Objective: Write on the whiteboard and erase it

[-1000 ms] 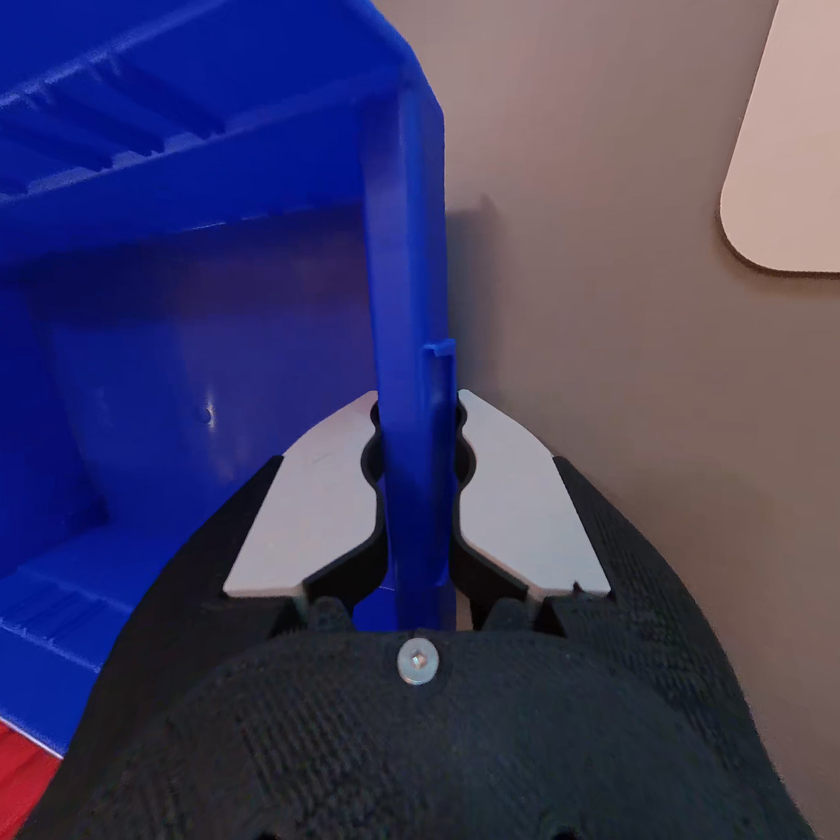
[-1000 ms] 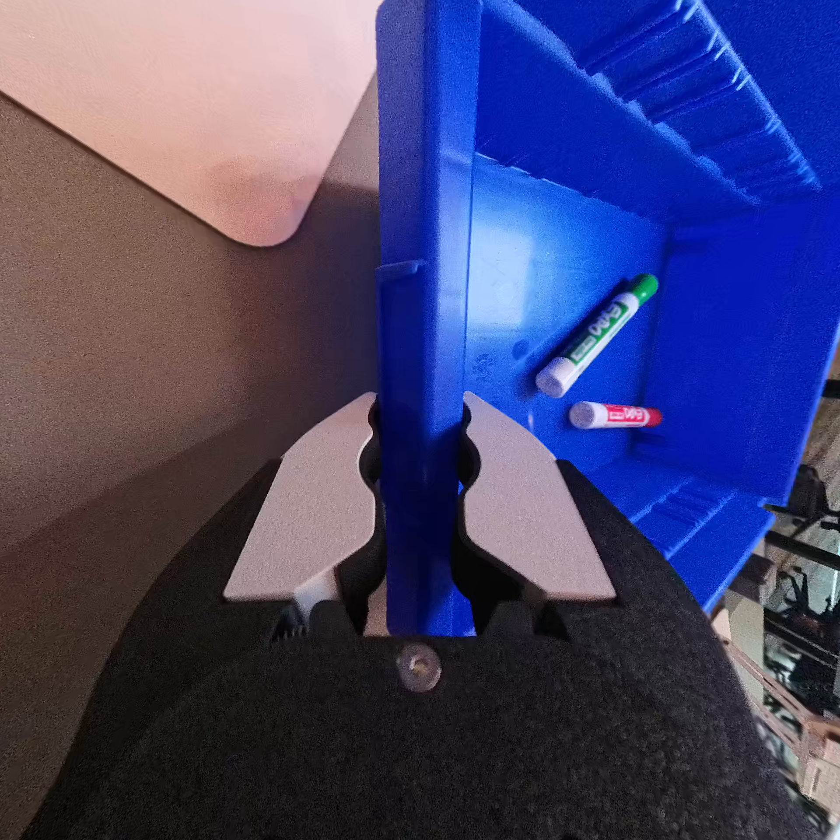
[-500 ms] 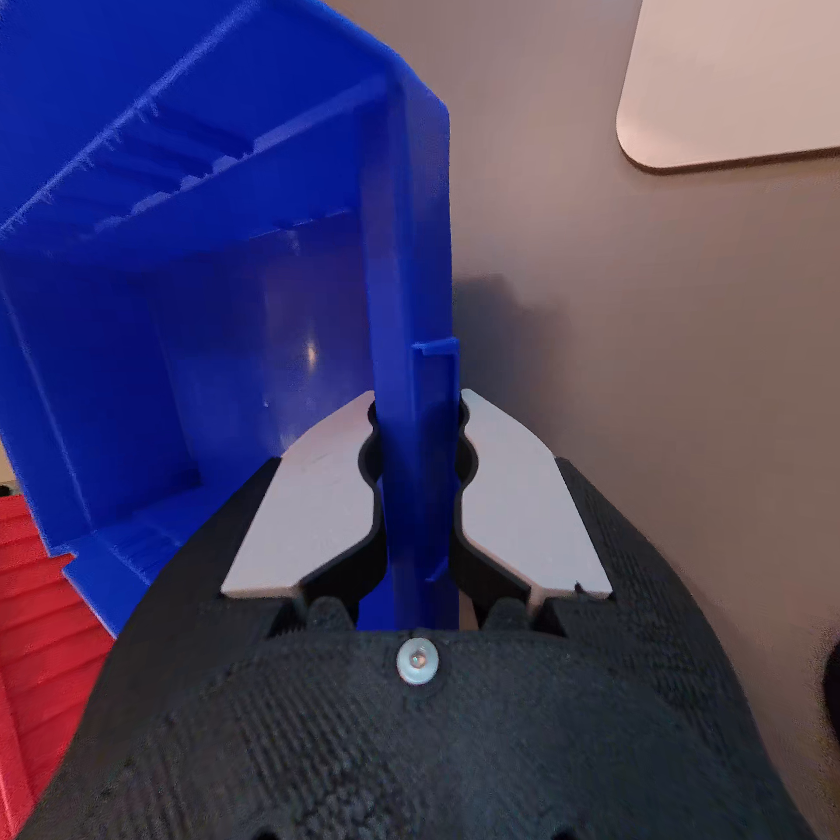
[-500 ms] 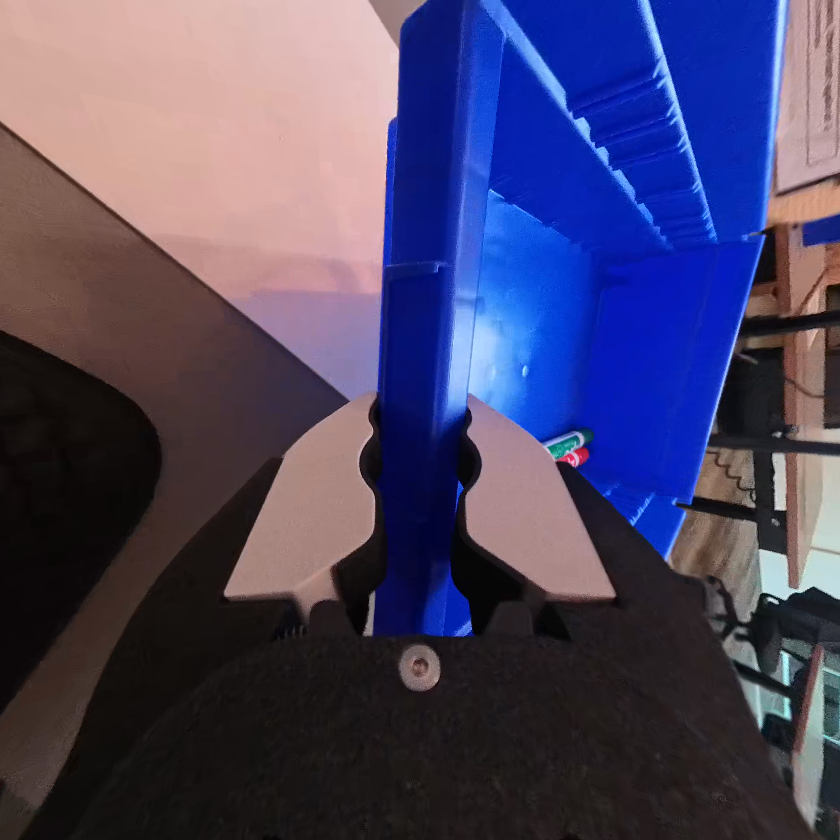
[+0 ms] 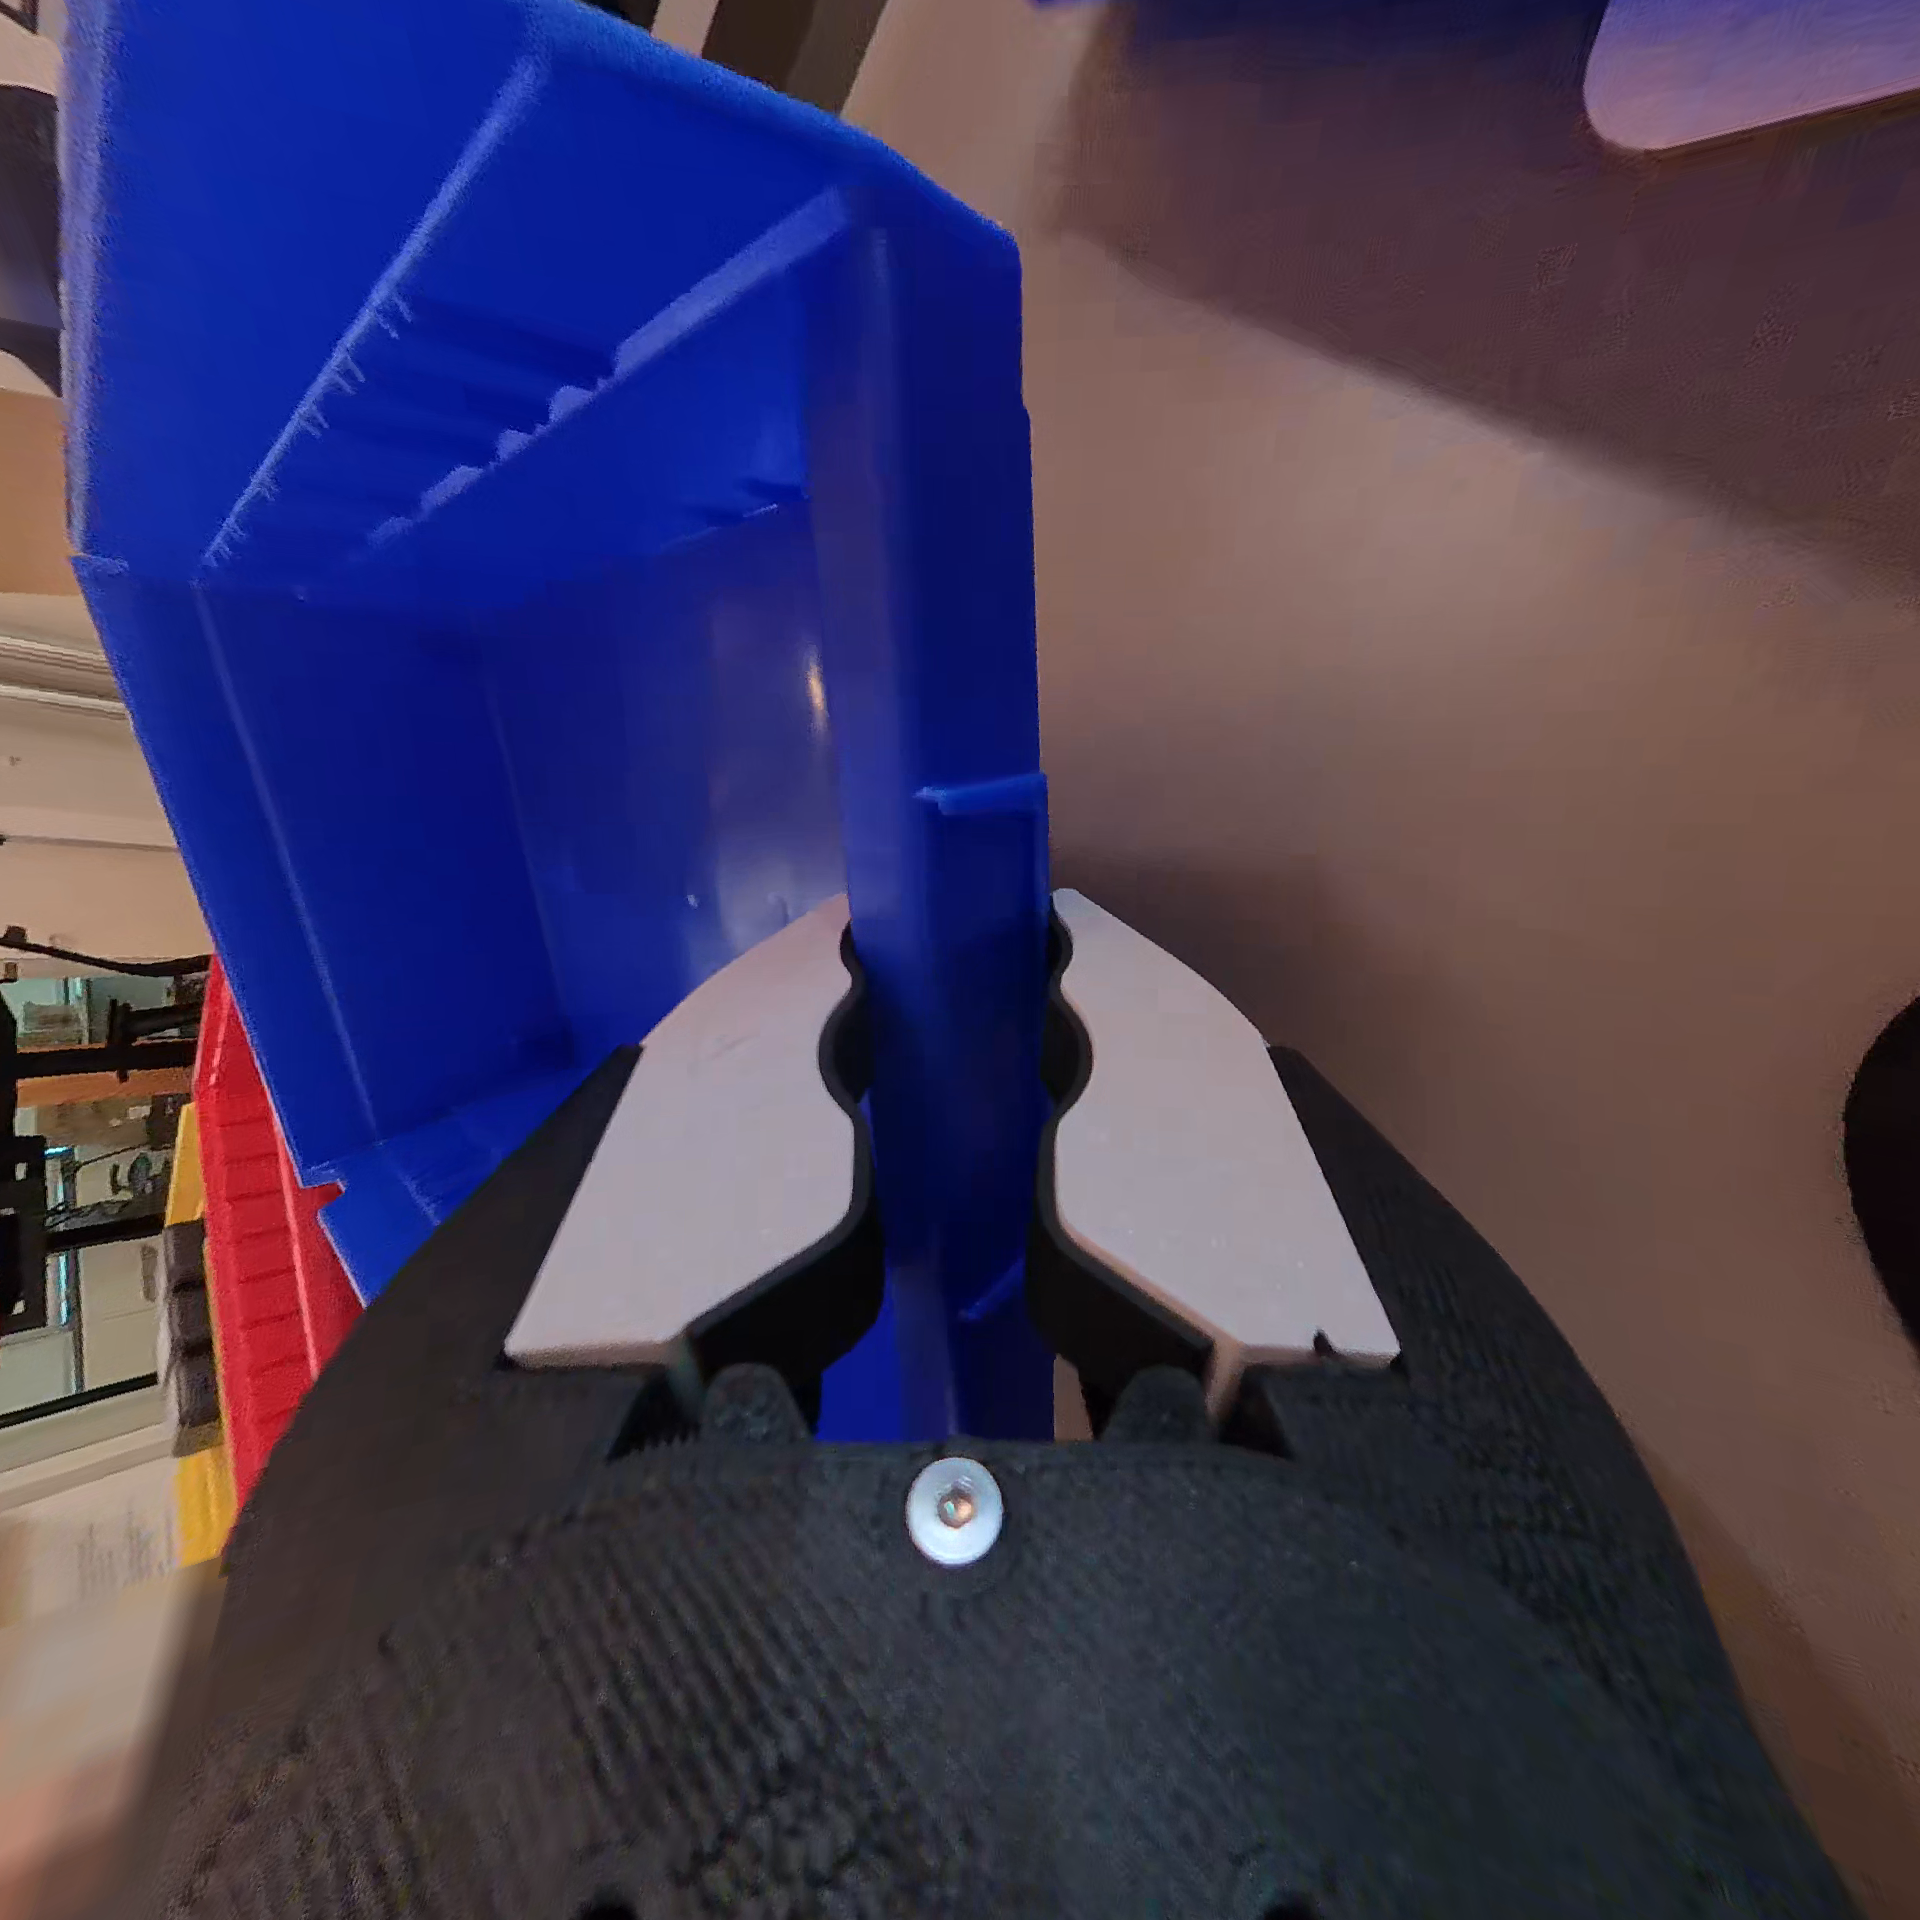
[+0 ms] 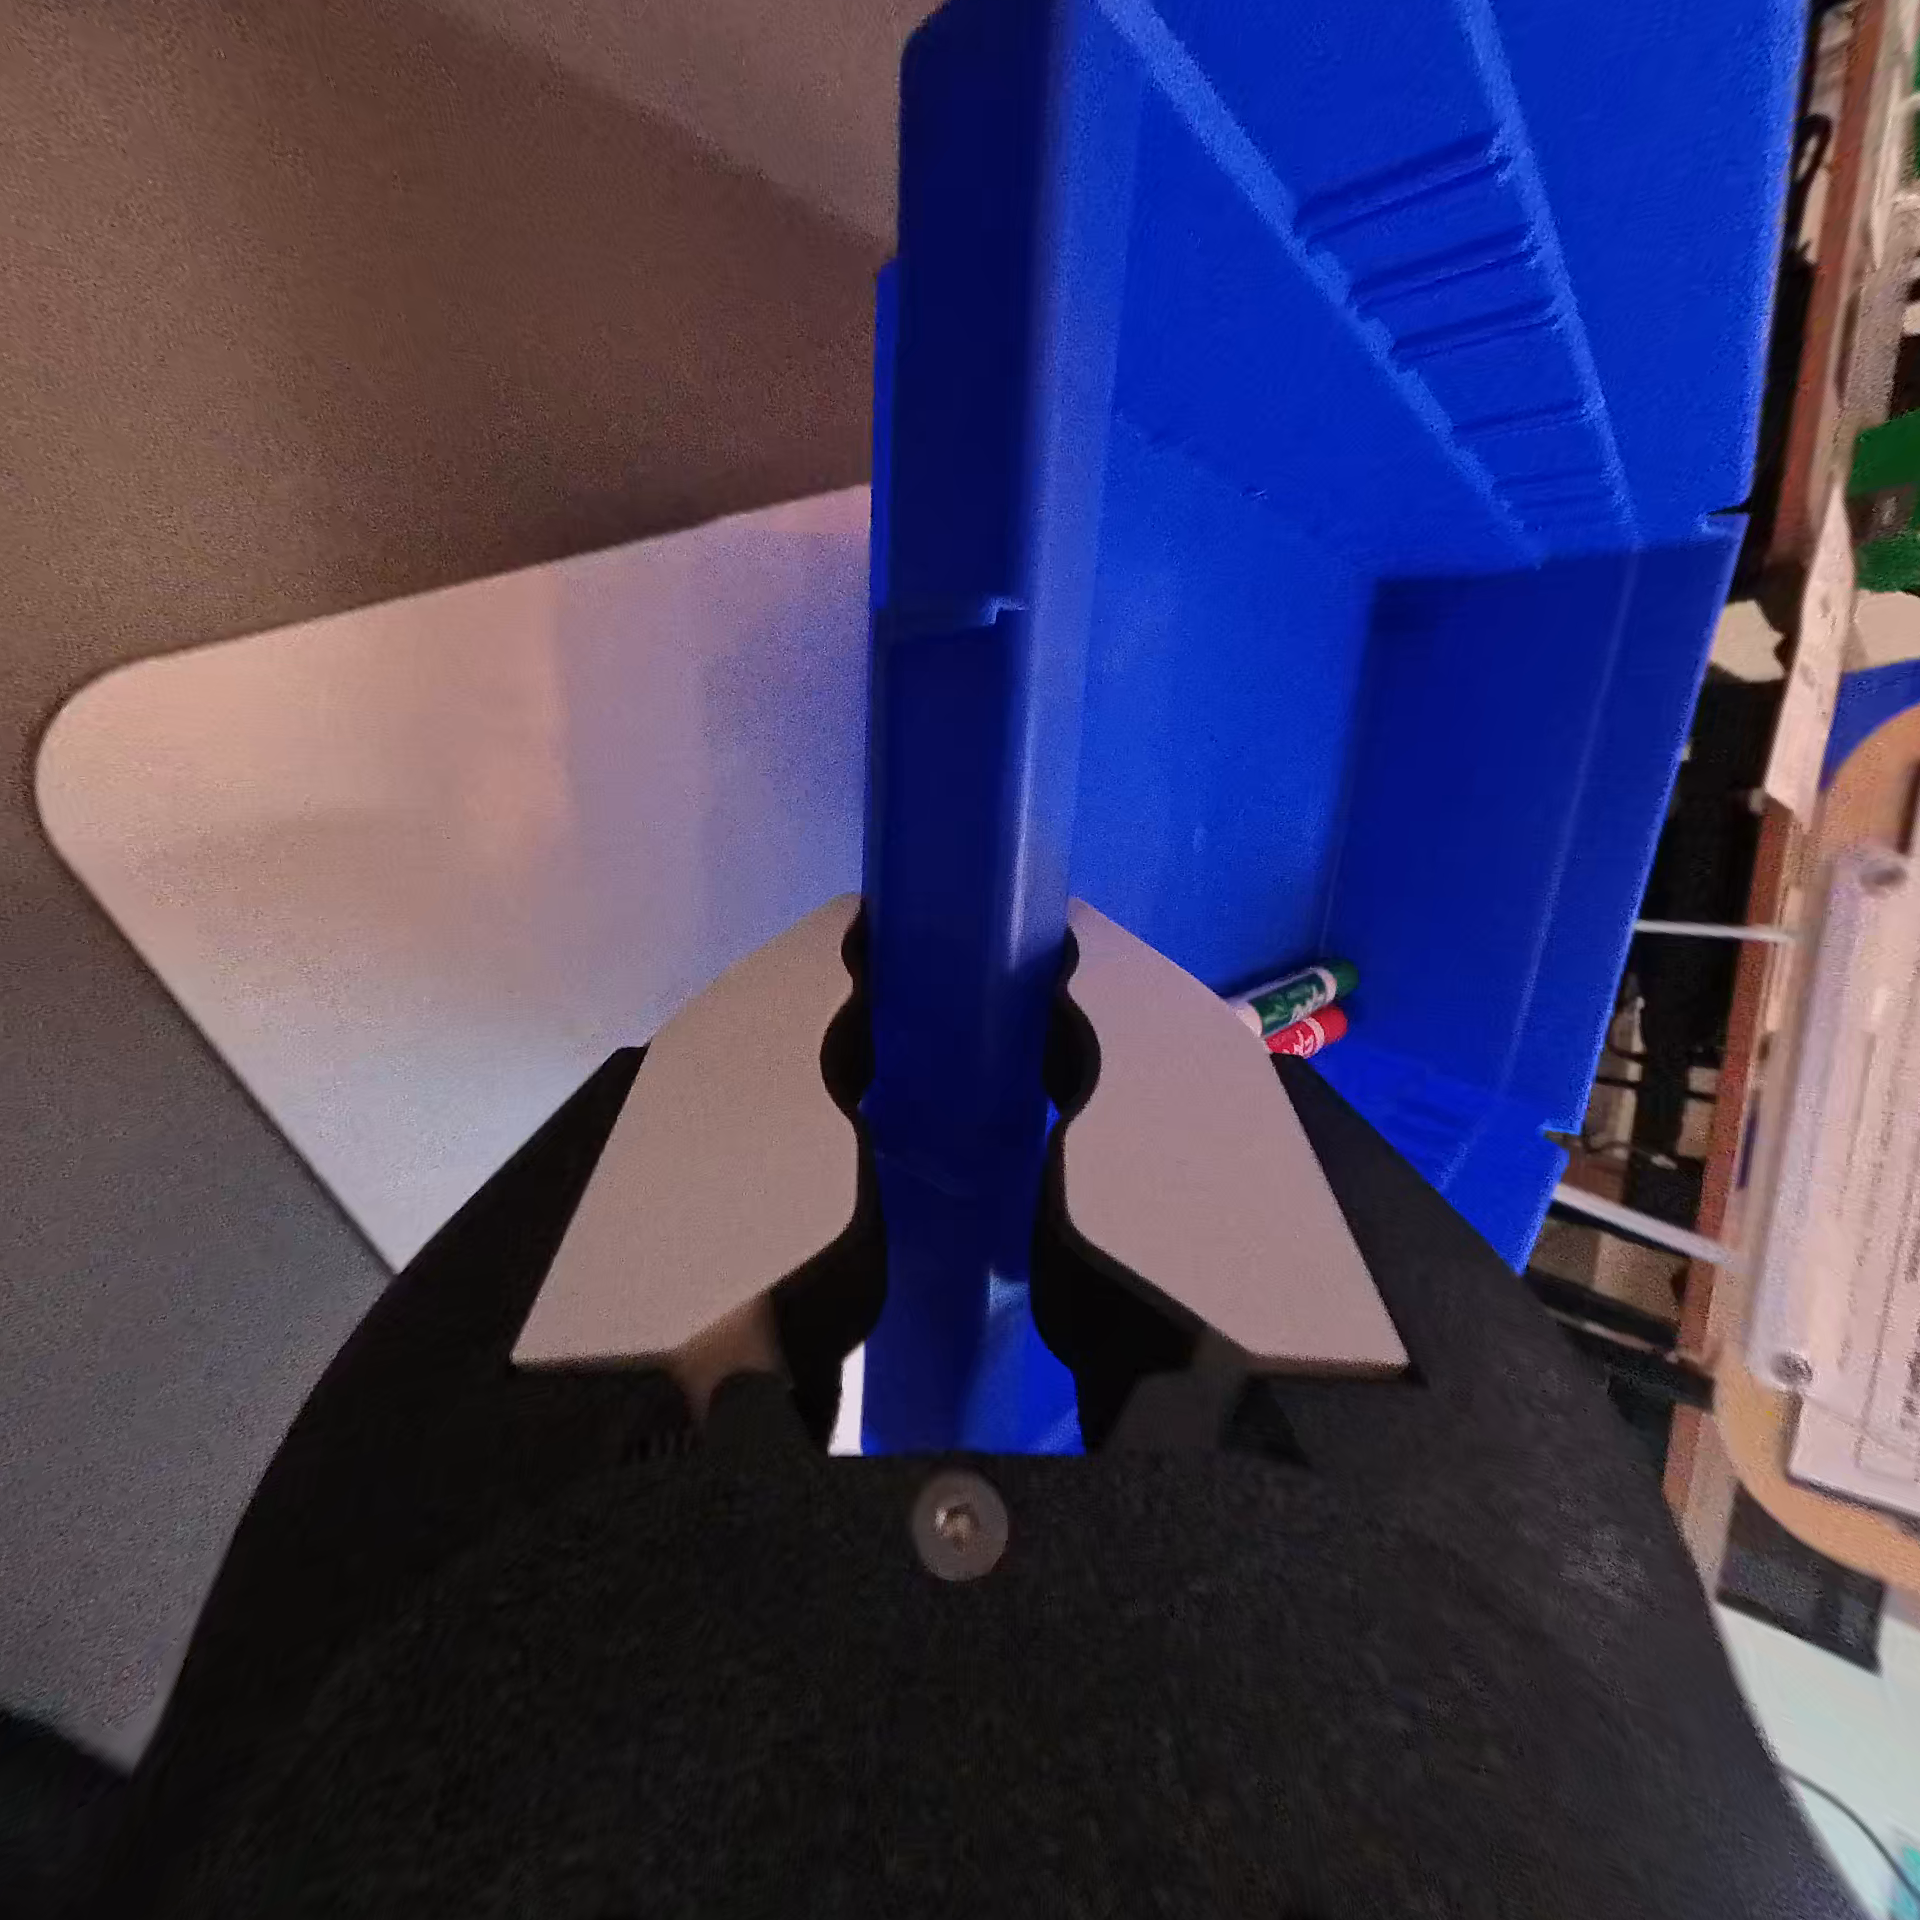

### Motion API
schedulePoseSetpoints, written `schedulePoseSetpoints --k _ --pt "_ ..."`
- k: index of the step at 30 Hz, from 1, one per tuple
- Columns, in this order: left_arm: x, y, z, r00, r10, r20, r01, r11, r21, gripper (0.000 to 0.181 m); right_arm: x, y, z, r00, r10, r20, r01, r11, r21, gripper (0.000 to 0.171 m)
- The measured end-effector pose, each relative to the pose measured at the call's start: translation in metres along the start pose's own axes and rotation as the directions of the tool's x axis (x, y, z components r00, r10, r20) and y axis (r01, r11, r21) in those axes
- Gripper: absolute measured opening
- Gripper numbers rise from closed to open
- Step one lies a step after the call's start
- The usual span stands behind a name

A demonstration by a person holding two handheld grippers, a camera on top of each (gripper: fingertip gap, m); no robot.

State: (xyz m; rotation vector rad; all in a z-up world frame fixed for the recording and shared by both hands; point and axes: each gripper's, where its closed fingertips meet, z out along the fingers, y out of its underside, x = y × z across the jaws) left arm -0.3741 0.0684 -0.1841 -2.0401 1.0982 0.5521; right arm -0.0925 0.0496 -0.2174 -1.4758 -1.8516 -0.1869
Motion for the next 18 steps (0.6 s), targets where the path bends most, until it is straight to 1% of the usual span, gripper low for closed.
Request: schedulePoseSetpoints --k 5,8,10,11,12,14,16,18 --pt "-0.008 0.002 -0.014 1.000 0.004 0.022 -0.004 1.000 0.000 0.030 0.000 -0.026 0.060 0.992 -0.114 -0.049 0.112 0.992 -0.051 0.030" --pt "-0.012 -0.002 -0.020 0.999 0.009 0.049 -0.009 1.000 0.013 0.030 0.007 -0.046 0.089 0.991 -0.116 -0.071 0.112 0.991 -0.068 0.030" --pt "-0.016 -0.004 -0.023 0.998 0.010 0.065 -0.011 1.000 0.015 0.030 0.017 -0.066 0.102 0.989 -0.120 -0.091 0.118 0.993 -0.031 0.032" --pt "-0.018 -0.005 -0.023 0.998 0.009 0.069 -0.010 1.000 0.015 0.030 0.019 -0.083 0.103 0.983 -0.150 -0.107 0.156 0.986 0.052 0.034" --pt "-0.020 -0.006 -0.024 0.997 0.007 0.071 -0.008 1.000 0.016 0.030 0.019 -0.102 0.097 0.981 -0.156 -0.117 0.174 0.971 0.166 0.034" --pt "-0.023 -0.008 -0.025 0.998 0.006 0.070 -0.007 1.000 0.015 0.030 0.014 -0.128 0.074 0.993 -0.102 -0.057 0.116 0.927 0.357 0.036" --pt "-0.024 -0.011 -0.027 0.997 0.011 0.071 -0.012 1.000 0.014 0.030 0.014 -0.134 0.048 1.000 -0.017 0.017 0.007 0.883 0.469 0.038" --pt "-0.022 -0.016 -0.030 0.997 0.029 0.072 -0.031 0.999 0.017 0.030 0.016 -0.120 0.028 0.996 0.058 0.072 -0.086 0.860 0.502 0.040"
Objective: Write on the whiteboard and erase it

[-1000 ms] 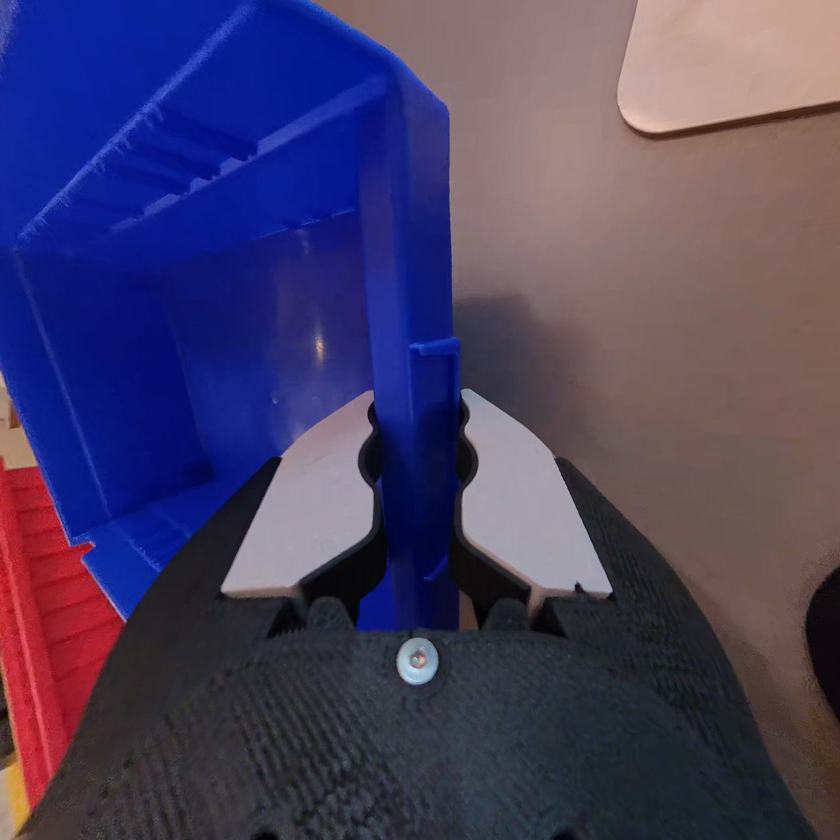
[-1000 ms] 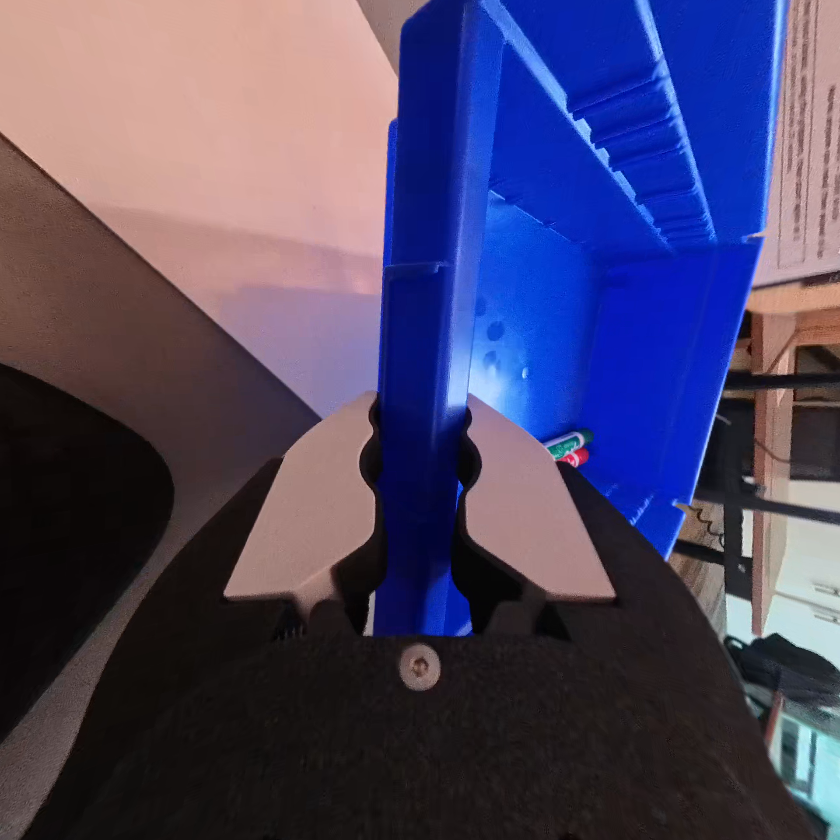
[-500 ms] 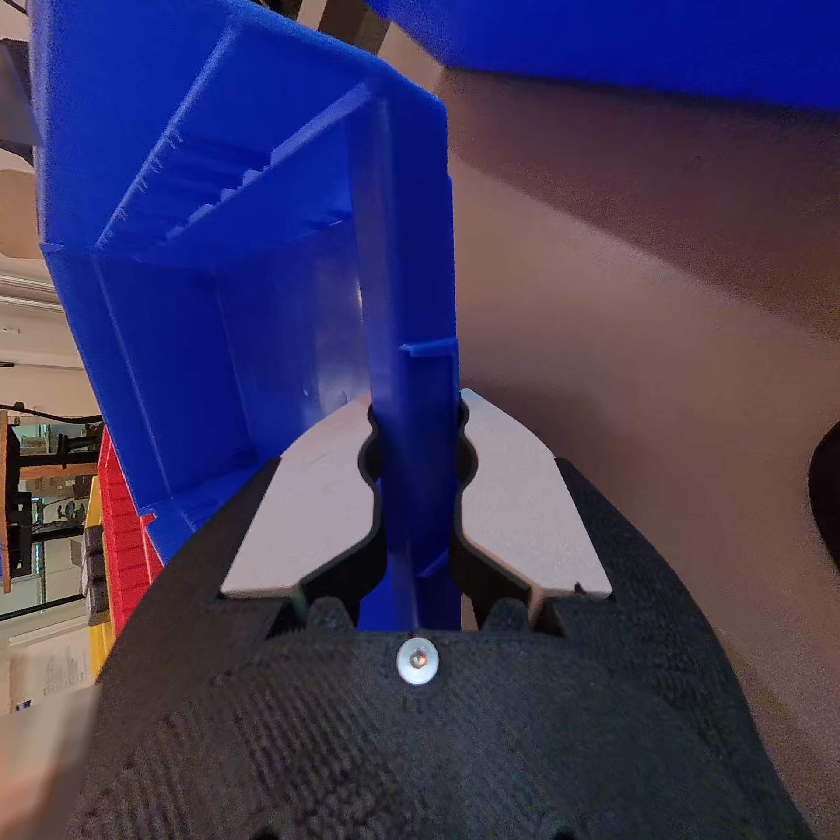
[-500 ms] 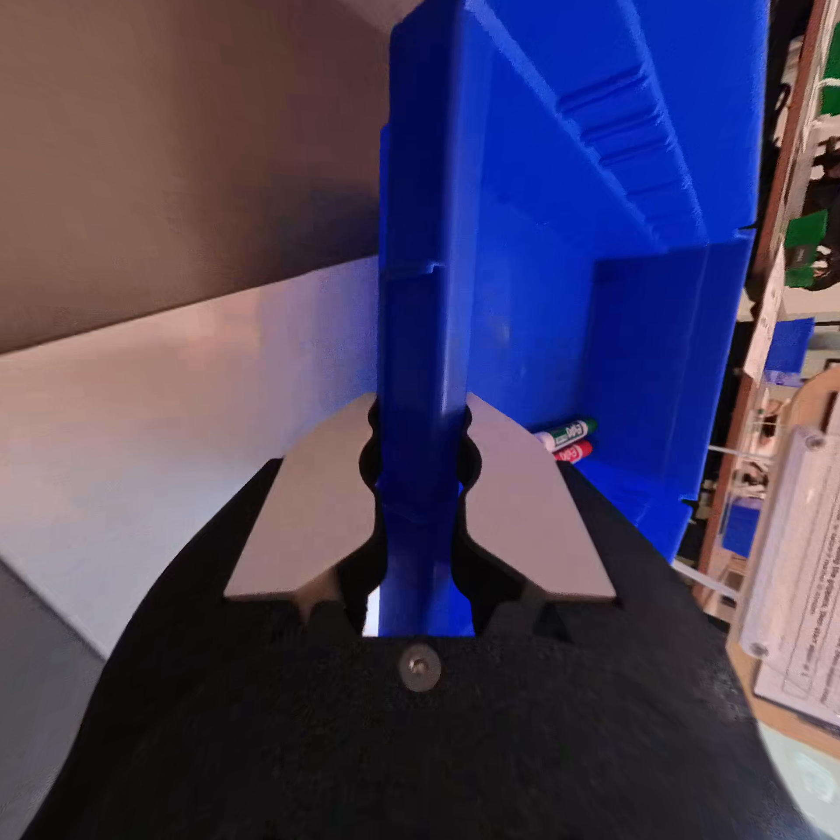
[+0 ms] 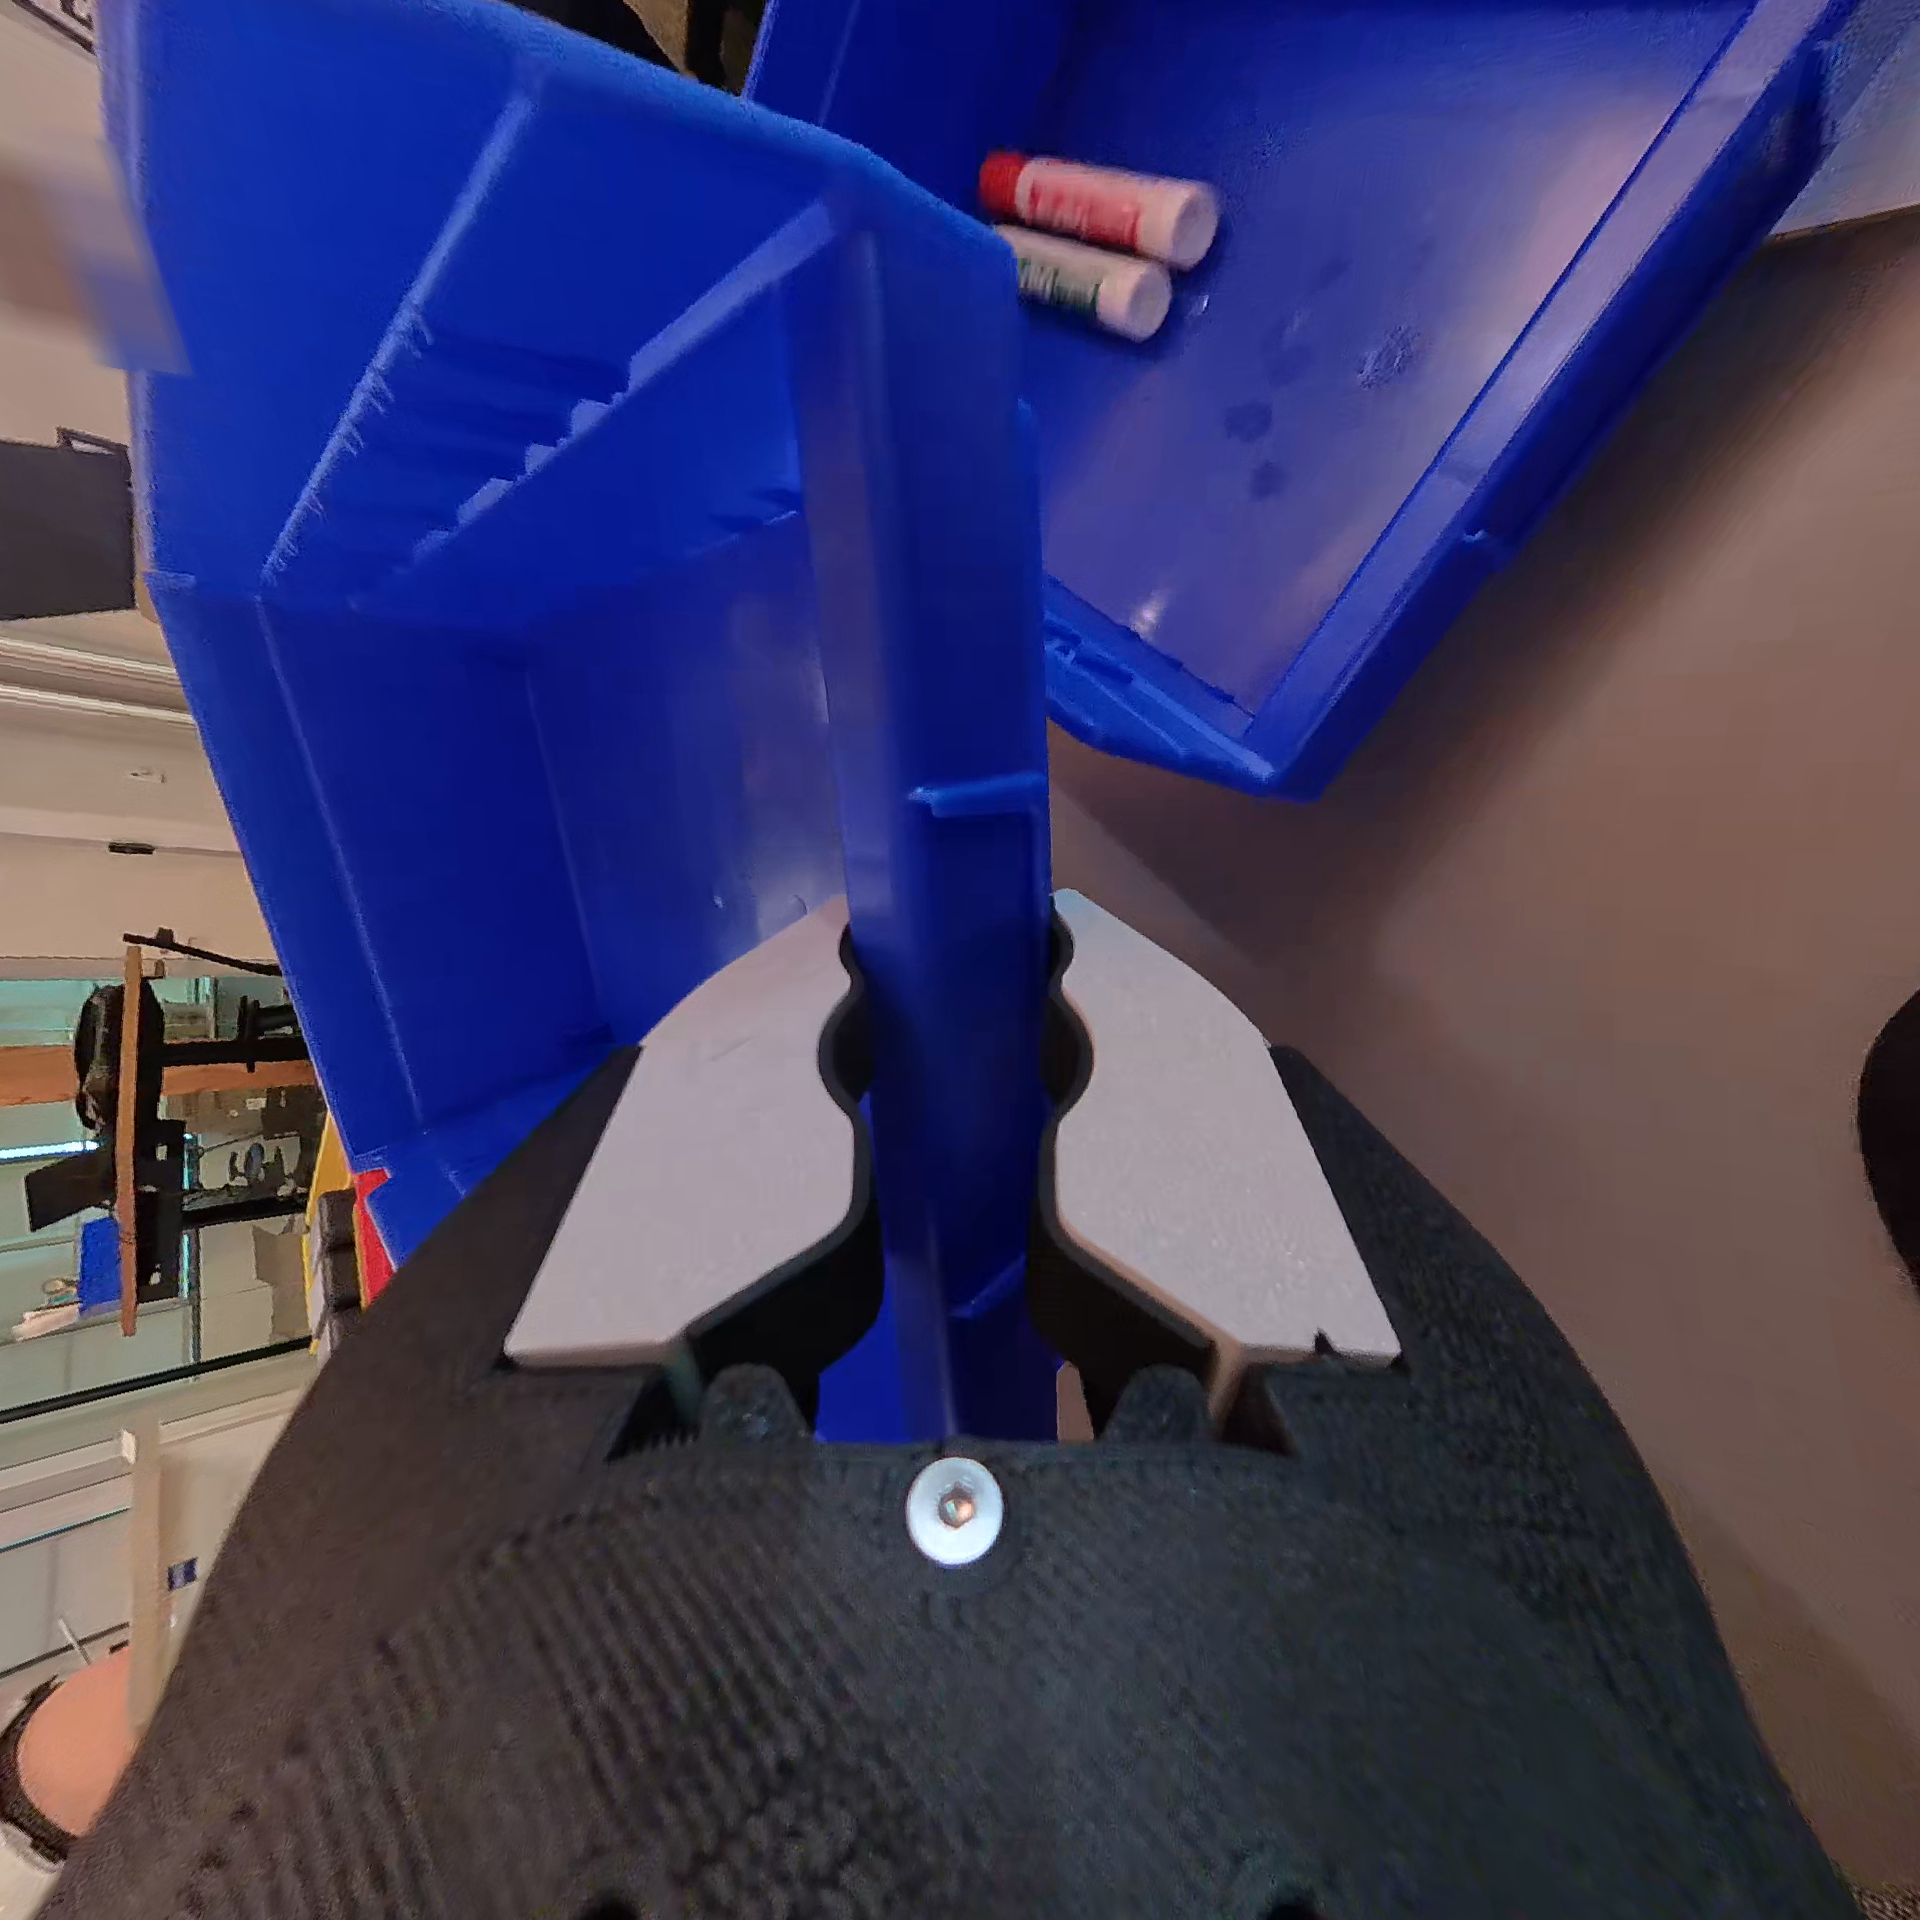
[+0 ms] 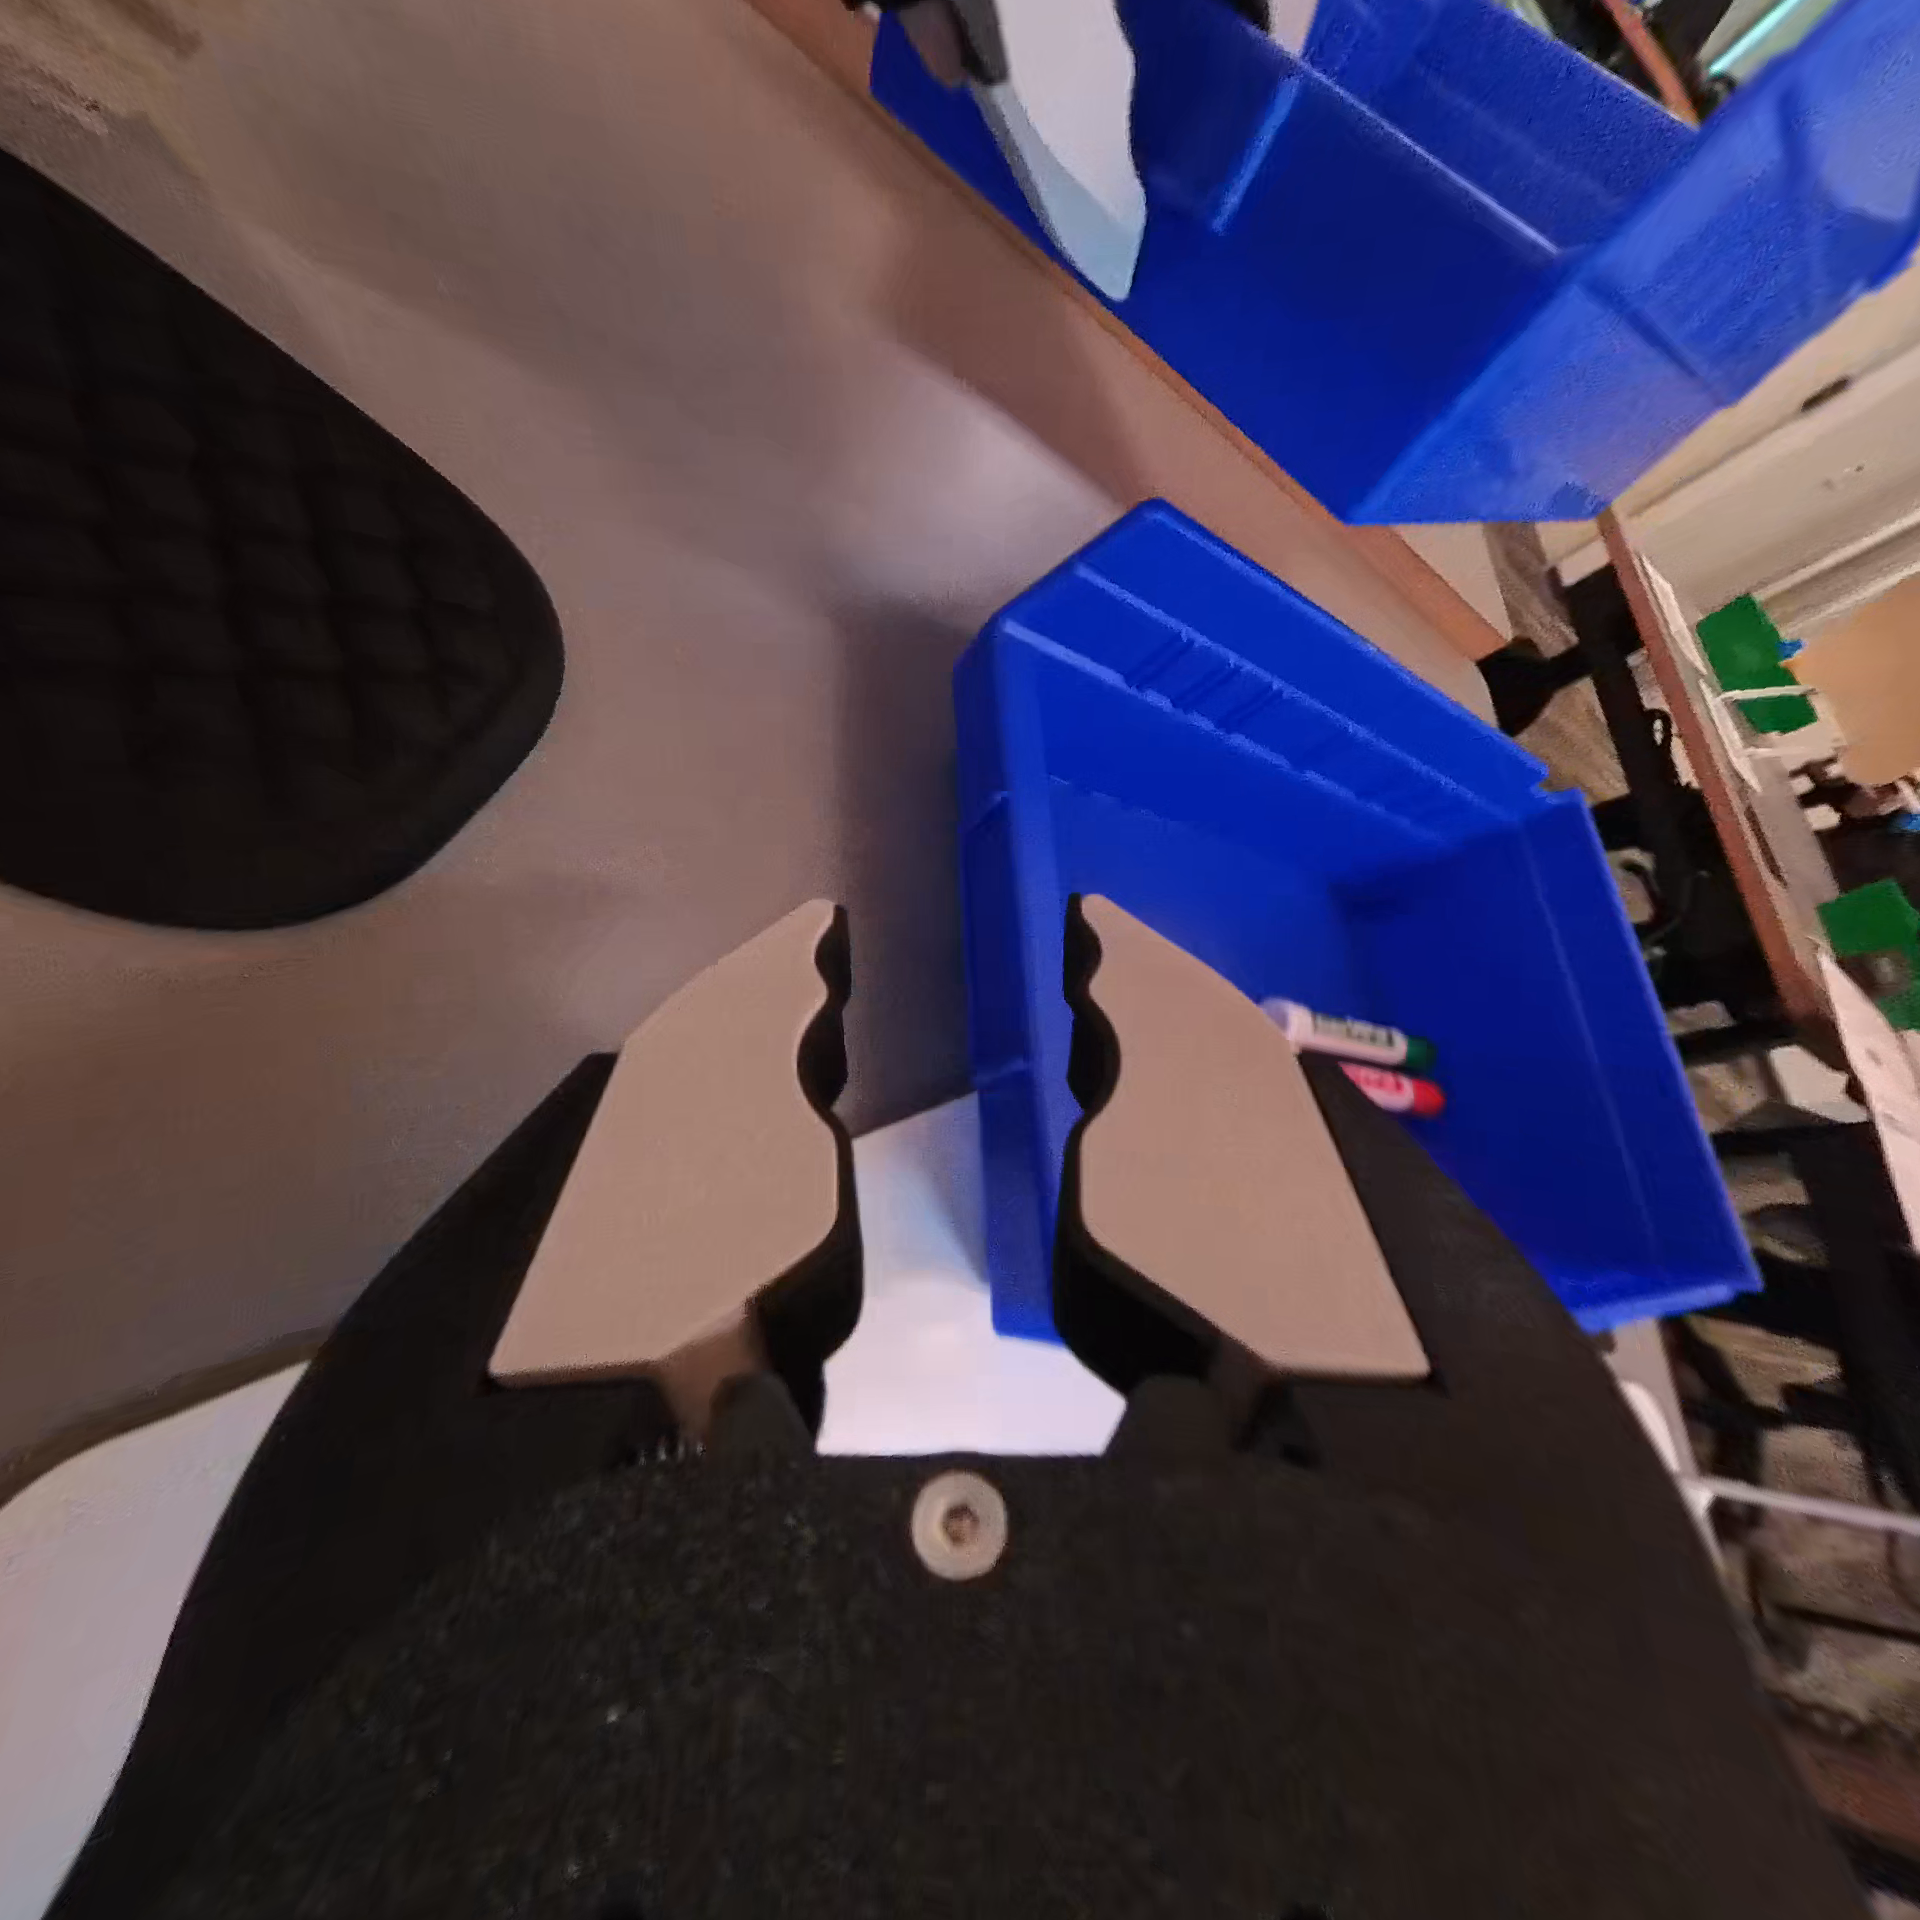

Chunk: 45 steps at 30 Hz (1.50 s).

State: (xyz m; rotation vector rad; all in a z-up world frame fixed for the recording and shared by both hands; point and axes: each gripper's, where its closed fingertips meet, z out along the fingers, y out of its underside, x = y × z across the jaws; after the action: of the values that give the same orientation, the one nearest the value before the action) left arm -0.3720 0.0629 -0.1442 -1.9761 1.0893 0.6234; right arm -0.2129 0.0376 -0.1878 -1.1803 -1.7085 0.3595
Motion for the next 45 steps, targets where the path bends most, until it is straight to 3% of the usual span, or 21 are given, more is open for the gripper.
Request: schedulePoseSetpoints --k 6,13,18,24,26,29,32,35,38,42,45 --pt "0.030 -0.054 -0.023 0.991 0.125 -0.045 -0.120 0.988 0.100 0.030 0.006 0.048 -0.090 0.947 0.317 -0.053 -0.316 0.948 0.033 0.050" --pt "0.108 -0.168 -0.060 0.928 0.348 -0.137 -0.287 0.897 0.336 0.031 -0.009 0.121 -0.199 0.806 0.519 -0.283 -0.537 0.844 0.018 0.052" --pt "0.169 -0.252 -0.077 0.858 0.471 -0.206 -0.326 0.809 0.489 0.030 -0.026 0.150 -0.278 0.684 0.566 -0.460 -0.607 0.791 0.072 0.052" --pt "0.260 -0.312 -0.056 0.747 0.594 -0.299 -0.378 0.748 0.545 0.030 -0.047 0.158 -0.360 0.532 0.606 -0.592 -0.628 0.751 0.206 0.050" --pt "0.291 -0.319 -0.041 0.708 0.622 -0.335 -0.393 0.741 0.544 0.031 -0.054 0.157 -0.376 0.511 0.598 -0.617 -0.622 0.753 0.216 0.050" --pt "0.315 -0.336 -0.022 0.714 0.657 -0.242 -0.423 0.680 0.599 0.032 -0.063 0.148 -0.386 0.536 0.571 -0.622 -0.605 0.774 0.190 0.048" --pt "0.314 -0.338 -0.035 0.727 0.604 -0.326 -0.268 0.688 0.674 0.061 -0.068 0.138 -0.376 0.599 0.536 -0.595 -0.595 0.795 0.116 0.051" --pt "0.291 -0.324 -0.060 0.722 0.502 -0.476 -0.037 0.715 0.698 0.065 -0.074 0.128 -0.349 0.689 0.493 -0.532 -0.575 0.818 0.015 0.053" --pt "0.247 -0.292 -0.052 0.769 0.397 -0.502 0.026 0.764 0.644 0.064 -0.077 0.121 -0.305 0.779 0.450 -0.436 -0.547 0.828 -0.123 0.055" --pt "0.176 -0.219 0.001 0.860 0.254 -0.444 -0.046 0.903 0.427 0.068 -0.075 0.140 -0.242 0.849 0.403 -0.342 -0.518 0.761 -0.390 0.064" --pt "0.135 -0.141 0.045 0.867 0.181 -0.464 -0.126 0.981 0.148 0.073 -0.064 0.170 -0.220 0.887 0.307 -0.344 -0.458 0.672 -0.582 0.071"
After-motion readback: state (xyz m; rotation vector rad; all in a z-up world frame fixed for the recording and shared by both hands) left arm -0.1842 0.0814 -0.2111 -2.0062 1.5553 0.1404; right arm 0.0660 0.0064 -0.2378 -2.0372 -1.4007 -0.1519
